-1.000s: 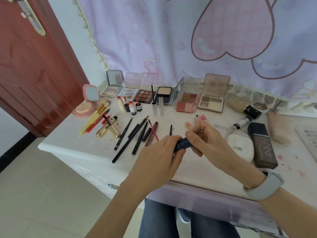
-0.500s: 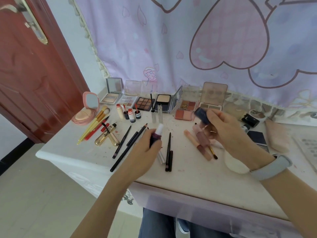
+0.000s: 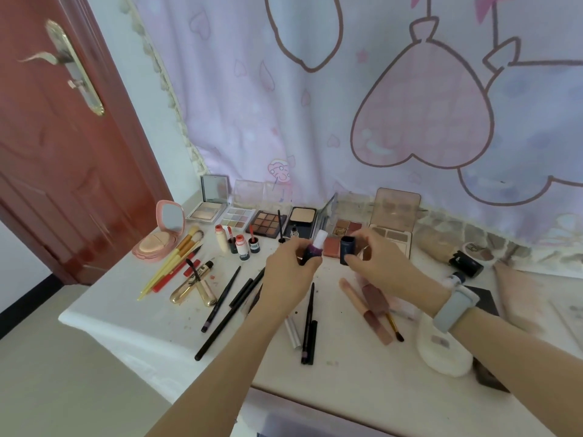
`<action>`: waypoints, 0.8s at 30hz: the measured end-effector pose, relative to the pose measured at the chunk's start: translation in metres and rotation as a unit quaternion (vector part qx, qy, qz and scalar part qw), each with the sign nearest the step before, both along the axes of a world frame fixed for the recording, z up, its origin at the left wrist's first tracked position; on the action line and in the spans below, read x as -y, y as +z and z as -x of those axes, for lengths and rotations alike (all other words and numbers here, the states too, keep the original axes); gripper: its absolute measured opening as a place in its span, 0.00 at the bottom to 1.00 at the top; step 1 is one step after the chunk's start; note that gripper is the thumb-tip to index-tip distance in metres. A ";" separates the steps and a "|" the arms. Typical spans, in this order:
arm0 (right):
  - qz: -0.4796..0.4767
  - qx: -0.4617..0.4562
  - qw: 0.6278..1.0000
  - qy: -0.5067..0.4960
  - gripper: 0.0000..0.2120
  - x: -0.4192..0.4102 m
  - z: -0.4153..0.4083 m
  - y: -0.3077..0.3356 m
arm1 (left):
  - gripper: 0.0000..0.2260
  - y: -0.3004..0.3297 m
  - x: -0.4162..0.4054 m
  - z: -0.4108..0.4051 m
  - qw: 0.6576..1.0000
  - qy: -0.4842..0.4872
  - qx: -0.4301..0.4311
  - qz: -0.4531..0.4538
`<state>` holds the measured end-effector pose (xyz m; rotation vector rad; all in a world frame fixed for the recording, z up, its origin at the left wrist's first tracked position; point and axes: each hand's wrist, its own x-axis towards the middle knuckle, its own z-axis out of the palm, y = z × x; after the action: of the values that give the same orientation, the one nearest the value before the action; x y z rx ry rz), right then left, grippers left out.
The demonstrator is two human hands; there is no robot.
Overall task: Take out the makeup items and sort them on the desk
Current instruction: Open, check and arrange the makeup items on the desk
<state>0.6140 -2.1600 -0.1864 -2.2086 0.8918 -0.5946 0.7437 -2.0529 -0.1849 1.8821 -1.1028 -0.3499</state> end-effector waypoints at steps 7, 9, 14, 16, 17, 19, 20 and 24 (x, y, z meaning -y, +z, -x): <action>0.128 -0.073 0.989 0.001 0.10 0.003 -0.015 -0.014 | 0.11 -0.007 0.017 0.000 0.996 0.013 0.077 -0.041; 0.140 -0.081 0.987 -0.005 0.09 0.003 -0.018 -0.017 | 0.09 -0.009 0.019 0.001 0.993 0.020 0.100 -0.052; 0.211 -0.137 0.967 -0.044 0.09 -0.002 -0.020 -0.022 | 0.09 -0.009 0.021 0.006 0.990 0.037 0.110 -0.079; 0.228 -0.149 0.961 -0.053 0.10 -0.003 -0.020 -0.023 | 0.09 -0.008 0.022 0.007 0.988 0.048 0.123 -0.084; 0.238 -0.152 0.958 -0.055 0.10 -0.003 -0.021 -0.023 | 0.09 -0.008 0.022 0.008 0.987 0.052 0.127 -0.086; 0.245 -0.150 0.956 -0.055 0.11 -0.004 -0.020 -0.024 | 0.10 -0.007 0.022 0.010 0.985 0.056 0.136 -0.091; 0.239 -0.145 0.959 -0.054 0.13 -0.005 -0.020 -0.024 | 0.10 -0.007 0.021 0.011 0.984 0.056 0.139 -0.093; 0.203 -0.107 0.972 -0.047 0.21 -0.011 -0.015 -0.023 | 0.12 -0.007 0.015 0.013 0.984 0.051 0.148 -0.087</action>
<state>0.6287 -2.1492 -0.2094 -2.6490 1.0654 -0.6379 0.7310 -2.0675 -0.1919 2.1893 -1.1941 -0.1127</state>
